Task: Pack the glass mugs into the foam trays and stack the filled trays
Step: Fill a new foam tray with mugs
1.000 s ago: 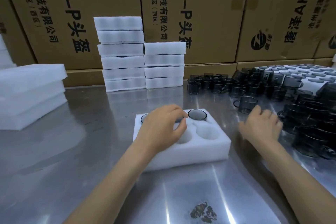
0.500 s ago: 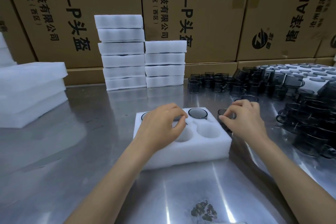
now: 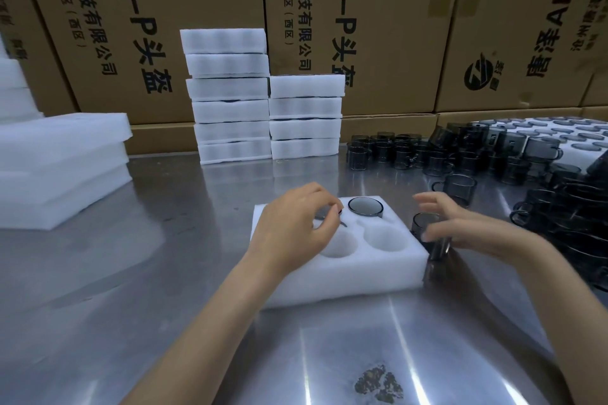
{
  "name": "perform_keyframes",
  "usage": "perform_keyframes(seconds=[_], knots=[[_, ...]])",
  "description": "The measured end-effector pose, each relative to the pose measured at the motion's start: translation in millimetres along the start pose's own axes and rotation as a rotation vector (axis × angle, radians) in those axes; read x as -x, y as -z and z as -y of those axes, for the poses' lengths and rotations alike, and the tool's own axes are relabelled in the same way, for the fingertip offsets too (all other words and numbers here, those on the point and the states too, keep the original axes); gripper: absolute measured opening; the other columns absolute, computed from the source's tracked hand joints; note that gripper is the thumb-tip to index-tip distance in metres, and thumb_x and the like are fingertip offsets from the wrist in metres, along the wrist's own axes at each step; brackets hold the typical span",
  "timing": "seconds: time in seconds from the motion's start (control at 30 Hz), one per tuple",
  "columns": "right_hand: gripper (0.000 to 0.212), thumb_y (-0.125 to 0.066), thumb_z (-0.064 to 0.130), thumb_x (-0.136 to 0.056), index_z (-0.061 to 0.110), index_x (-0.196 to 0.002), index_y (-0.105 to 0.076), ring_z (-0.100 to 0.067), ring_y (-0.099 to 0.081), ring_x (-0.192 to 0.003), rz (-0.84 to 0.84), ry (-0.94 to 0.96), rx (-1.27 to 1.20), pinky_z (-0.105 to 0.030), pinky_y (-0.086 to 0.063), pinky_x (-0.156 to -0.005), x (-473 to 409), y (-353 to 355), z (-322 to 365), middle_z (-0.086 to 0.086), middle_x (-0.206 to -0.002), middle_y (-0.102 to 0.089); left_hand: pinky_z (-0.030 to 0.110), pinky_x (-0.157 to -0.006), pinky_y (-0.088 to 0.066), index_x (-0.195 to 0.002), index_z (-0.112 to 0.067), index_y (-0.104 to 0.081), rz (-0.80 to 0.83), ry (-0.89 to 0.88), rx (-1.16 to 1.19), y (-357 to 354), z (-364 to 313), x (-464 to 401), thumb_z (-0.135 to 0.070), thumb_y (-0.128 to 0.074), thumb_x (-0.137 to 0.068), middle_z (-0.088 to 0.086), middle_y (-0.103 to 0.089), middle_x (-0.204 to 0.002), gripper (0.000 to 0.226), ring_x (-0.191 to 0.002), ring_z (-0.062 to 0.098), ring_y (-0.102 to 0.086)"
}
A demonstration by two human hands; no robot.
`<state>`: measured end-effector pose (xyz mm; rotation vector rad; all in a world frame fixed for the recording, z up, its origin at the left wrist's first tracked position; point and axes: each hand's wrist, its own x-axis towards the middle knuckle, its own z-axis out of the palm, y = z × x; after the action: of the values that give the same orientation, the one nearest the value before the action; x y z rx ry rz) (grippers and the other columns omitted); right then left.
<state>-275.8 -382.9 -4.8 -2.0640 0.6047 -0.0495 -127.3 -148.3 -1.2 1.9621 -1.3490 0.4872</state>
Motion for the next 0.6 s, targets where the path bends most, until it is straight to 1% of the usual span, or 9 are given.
perform_keyframes(seconds=[0.07,0.13,0.2,0.27,0.3,0.37,0.47,0.53,0.6], knots=[[0.058,-0.069,0.022,-0.071,0.048,-0.119,-0.049,-0.004,-0.048,-0.116,0.035,0.040,0.018,-0.026,-0.042,-0.084,4.3,5.5,-3.7,0.018,-0.131,-0.045,0.026,-0.064,-0.042,-0.089,-0.023,-0.070,-0.029,-0.001,0.014,1.8,0.2,1.1,-0.021,-0.054,-0.091,-0.012,-0.062,-0.087,0.016,-0.081,0.008,-0.056],[0.043,-0.074,0.016,-0.078,0.039,-0.111,-0.058,-0.004,-0.055,-0.104,-0.094,0.058,0.084,-0.025,-0.048,-0.076,0.6,6.5,-7.5,0.008,-0.124,-0.056,0.024,-0.062,-0.040,-0.086,-0.023,-0.070,-0.057,-0.004,0.038,5.0,0.2,3.7,-0.022,-0.052,-0.089,-0.013,-0.062,-0.084,0.018,-0.079,0.005,-0.055],[0.040,-0.079,0.033,-0.074,0.031,-0.109,-0.058,-0.014,-0.058,-0.100,-0.324,0.056,0.168,-0.035,-0.051,-0.083,-2.9,5.8,-7.7,0.002,-0.116,-0.060,0.027,-0.065,-0.045,-0.086,-0.023,-0.070,-0.074,-0.012,0.077,9.0,0.7,7.6,-0.024,-0.050,-0.087,-0.013,-0.063,-0.084,0.020,-0.079,0.005,-0.057],[0.044,-0.074,0.058,-0.066,0.031,-0.098,-0.058,-0.019,-0.060,-0.095,-0.550,0.067,0.082,-0.045,-0.053,-0.085,-0.2,0.6,-1.2,0.005,-0.102,-0.061,0.033,-0.068,-0.049,-0.086,-0.022,-0.069,-0.100,-0.021,0.118,13.7,3.4,14.2,-0.021,-0.051,-0.086,-0.012,-0.064,-0.084,0.018,-0.079,0.007,-0.059],[0.044,-0.068,0.066,-0.065,0.032,-0.091,-0.057,-0.018,-0.062,-0.089,-0.636,0.091,0.010,-0.045,-0.054,-0.081,3.0,-3.7,5.2,0.006,-0.096,-0.062,0.032,-0.068,-0.049,-0.087,-0.021,-0.069,-0.125,-0.028,0.138,16.1,6.1,18.4,-0.020,-0.052,-0.086,-0.013,-0.064,-0.083,0.017,-0.078,0.007,-0.059],[0.046,-0.060,0.074,-0.066,0.030,-0.082,-0.058,-0.015,-0.062,-0.081,-0.751,0.144,-0.005,-0.035,-0.052,-0.068,10.4,-17.2,23.0,0.010,-0.085,-0.064,0.025,-0.069,-0.047,-0.089,-0.021,-0.069,-0.172,-0.028,0.178,21.6,12.5,28.1,-0.024,-0.053,-0.087,-0.017,-0.062,-0.082,0.017,-0.076,0.004,-0.058],[0.055,-0.051,0.078,-0.065,0.023,-0.071,-0.057,-0.012,-0.059,-0.069,-0.830,0.218,0.098,-0.028,-0.039,-0.056,22.0,-48.5,55.1,0.010,-0.068,-0.062,0.021,-0.068,-0.047,-0.092,-0.028,-0.068,-0.251,0.099,0.293,31.9,23.8,39.1,-0.039,-0.049,-0.084,-0.018,-0.066,-0.083,0.023,-0.080,0.004,-0.061],[0.058,-0.046,0.079,-0.061,0.022,-0.069,-0.054,-0.012,-0.056,-0.066,-0.809,0.246,0.135,-0.029,-0.039,-0.054,27.8,-73.7,77.0,0.009,-0.066,-0.060,0.022,-0.072,-0.047,-0.094,-0.033,-0.066,-0.299,0.203,0.415,37.4,32.4,42.8,-0.041,-0.051,-0.080,-0.017,-0.068,-0.087,0.022,-0.083,0.007,-0.063],[0.057,-0.044,0.078,-0.063,0.023,-0.072,-0.052,-0.015,-0.056,-0.068,-0.771,0.241,0.223,-0.030,-0.039,-0.056,28.6,-99.1,96.3,0.010,-0.069,-0.060,0.023,-0.079,-0.046,-0.102,-0.031,-0.064,-0.304,0.184,0.437,42.4,34.9,46.8,-0.041,-0.055,-0.079,-0.015,-0.068,-0.092,0.026,-0.087,0.008,-0.063]])
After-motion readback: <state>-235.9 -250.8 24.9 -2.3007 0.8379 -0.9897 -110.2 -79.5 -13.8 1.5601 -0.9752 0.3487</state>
